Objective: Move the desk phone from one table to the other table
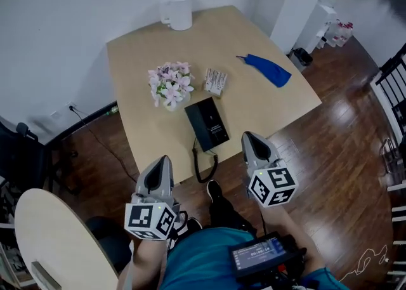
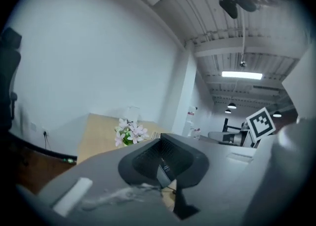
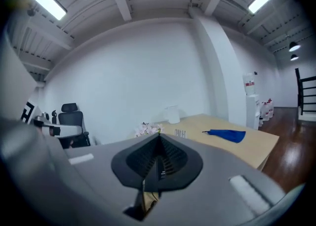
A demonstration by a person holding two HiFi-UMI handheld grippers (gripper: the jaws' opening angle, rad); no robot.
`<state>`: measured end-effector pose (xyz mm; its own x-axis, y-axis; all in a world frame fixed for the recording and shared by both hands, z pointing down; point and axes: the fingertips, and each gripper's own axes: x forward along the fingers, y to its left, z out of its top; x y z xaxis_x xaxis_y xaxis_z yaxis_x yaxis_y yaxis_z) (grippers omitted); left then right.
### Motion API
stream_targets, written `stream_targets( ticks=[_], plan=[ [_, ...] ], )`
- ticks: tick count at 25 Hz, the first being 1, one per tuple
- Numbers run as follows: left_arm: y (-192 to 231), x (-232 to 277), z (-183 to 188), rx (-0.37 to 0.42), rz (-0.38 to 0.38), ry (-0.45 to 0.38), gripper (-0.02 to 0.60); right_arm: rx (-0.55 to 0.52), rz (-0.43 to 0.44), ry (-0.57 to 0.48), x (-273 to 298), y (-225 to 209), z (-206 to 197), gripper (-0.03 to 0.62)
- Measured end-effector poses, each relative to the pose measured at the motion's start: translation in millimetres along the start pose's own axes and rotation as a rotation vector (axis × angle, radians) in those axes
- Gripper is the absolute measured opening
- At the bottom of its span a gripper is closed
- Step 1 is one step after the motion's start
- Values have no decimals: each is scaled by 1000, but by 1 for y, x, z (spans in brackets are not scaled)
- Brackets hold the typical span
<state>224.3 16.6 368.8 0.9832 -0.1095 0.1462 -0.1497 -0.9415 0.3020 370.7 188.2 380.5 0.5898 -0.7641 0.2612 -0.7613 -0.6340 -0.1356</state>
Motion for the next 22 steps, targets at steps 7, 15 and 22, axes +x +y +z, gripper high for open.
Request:
stream_targets(
  ticks=[7, 15, 22],
  plan=[
    [-34, -64, 2, 66, -54, -37, 12, -17, -106, -59, -89, 25, 2, -11],
    [-81, -100, -16, 87, -74, -54, 12, 1, -110, -115, -155, 28, -12, -11],
    [-130, -109, -32, 167, -11, -54, 12, -10, -33, -105, -181, 14, -26, -12]
  ],
)
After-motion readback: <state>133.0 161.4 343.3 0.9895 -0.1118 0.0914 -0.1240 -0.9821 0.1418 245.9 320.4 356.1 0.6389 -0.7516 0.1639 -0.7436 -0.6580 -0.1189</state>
